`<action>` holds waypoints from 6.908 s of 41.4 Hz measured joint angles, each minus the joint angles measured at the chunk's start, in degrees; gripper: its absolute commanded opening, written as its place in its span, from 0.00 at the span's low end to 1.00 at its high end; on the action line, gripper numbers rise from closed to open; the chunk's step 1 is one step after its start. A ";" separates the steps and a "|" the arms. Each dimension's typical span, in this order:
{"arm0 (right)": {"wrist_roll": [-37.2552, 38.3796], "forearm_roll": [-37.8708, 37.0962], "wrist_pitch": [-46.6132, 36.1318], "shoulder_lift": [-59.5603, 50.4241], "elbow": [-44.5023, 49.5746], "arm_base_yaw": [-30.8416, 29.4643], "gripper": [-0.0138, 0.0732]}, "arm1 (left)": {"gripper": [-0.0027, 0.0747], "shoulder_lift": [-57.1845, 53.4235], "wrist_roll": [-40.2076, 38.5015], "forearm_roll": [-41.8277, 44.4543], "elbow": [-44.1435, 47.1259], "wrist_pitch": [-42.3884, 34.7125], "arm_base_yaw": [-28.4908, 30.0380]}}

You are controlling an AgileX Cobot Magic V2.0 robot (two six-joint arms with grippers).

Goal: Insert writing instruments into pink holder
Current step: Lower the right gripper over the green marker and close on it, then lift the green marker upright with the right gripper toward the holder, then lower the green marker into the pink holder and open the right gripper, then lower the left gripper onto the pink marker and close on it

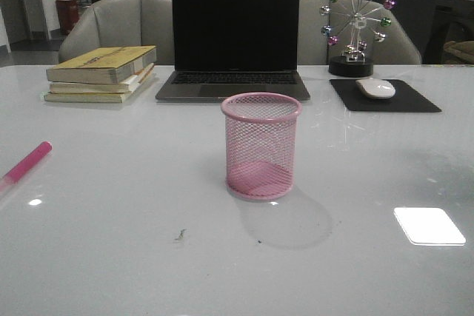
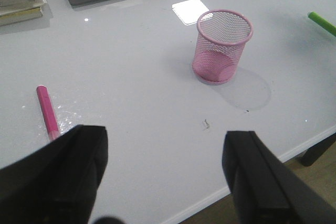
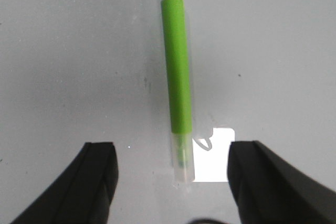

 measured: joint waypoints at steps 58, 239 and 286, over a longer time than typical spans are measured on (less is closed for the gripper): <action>-2.78 0.23 8.11 24.23 -22.05 0.00 0.55 | 0.69 0.00 0.09 0.00 0.00 0.00 0.00; -2.91 3.39 -6.82 -65.35 28.44 39.41 0.70 | 0.69 67.85 -0.38 3.69 -30.93 -0.42 20.66; -2.91 3.18 -6.82 -65.35 28.44 39.41 0.70 | 0.31 87.00 -0.97 3.75 -45.45 0.34 20.66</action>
